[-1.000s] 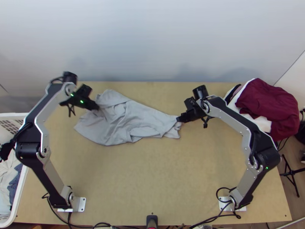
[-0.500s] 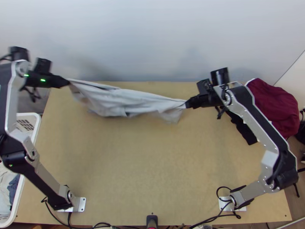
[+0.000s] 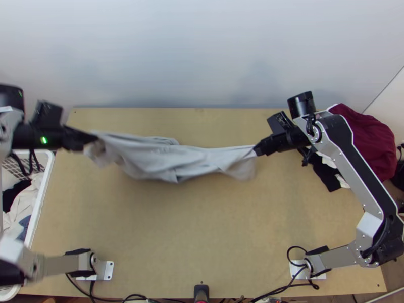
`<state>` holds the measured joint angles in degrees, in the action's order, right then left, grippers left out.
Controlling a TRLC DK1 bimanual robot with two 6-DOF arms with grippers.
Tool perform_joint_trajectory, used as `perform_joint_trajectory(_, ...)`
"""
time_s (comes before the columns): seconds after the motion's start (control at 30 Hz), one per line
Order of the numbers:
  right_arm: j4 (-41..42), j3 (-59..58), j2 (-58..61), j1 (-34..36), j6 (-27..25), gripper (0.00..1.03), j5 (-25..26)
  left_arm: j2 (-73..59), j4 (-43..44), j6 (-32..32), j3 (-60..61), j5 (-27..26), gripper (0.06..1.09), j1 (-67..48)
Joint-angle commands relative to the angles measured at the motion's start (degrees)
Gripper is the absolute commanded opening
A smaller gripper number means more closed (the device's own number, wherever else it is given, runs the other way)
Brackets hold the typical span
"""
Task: Fold the t-shirt
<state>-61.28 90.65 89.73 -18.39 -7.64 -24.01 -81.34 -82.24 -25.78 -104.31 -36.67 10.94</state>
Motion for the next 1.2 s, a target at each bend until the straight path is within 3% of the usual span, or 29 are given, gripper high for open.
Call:
perform_joint_trajectory(0.0,-3.24,-4.17,-0.17,6.88,-2.56,0.03,-0.07,13.14,-1.17,0.82,15.98,-1.83,0.1,-10.15)
perform_joint_trajectory(0.27,-3.24,-5.57,3.34,22.26,0.43,0.03,1.16,13.93,-0.38,6.27,18.79,-4.03,0.15,-40.29)
perform_joint_trajectory(0.37,-3.24,-6.8,4.05,24.28,0.34,0.03,1.51,12.08,-0.47,6.62,18.27,-4.12,0.24,-49.44)
perform_joint_trajectory(0.4,-3.32,-7.33,4.22,24.28,0.26,0.03,1.6,11.56,-0.64,6.53,18.53,-4.03,0.37,-52.69)
perform_joint_trajectory(0.47,-3.24,-8.12,4.31,23.84,0.26,0.03,1.51,10.68,-0.73,6.0,19.67,-3.94,0.94,-57.26)
perform_joint_trajectory(0.5,-3.32,-8.39,4.49,23.14,0.34,0.03,1.51,10.15,-0.64,5.74,19.85,-4.03,1.05,-58.58)
perform_joint_trajectory(0.67,-3.32,-9.35,4.66,20.77,0.43,0.03,1.6,6.02,-0.64,4.69,15.98,-3.94,1.05,-57.7)
perform_joint_trajectory(0.77,-3.32,-9.7,4.84,20.06,0.52,0.03,1.51,0.04,-0.12,0.47,11.5,-3.06,1.05,-45.39)
perform_joint_trajectory(0.93,-3.32,-10.06,4.84,17.07,1.22,0.03,1.51,-14.99,4.1,-6.12,11.32,8.19,1.03,-27.46)
perform_joint_trajectory(1.0,-3.24,-9.88,4.57,15.67,1.31,0.03,1.51,-19.65,5.95,-8.58,11.68,9.07,0.98,-21.31)
perform_joint_trajectory(1.07,-3.24,-9.62,4.05,14.53,1.57,0.03,1.51,-22.46,6.12,-10.78,12.2,10.39,0.94,-17.36)
perform_joint_trajectory(1.17,-3.15,-9.79,3.17,12.68,1.66,0.03,1.51,-23.69,9.99,-11.13,14.66,17.5,0.94,-15.07)
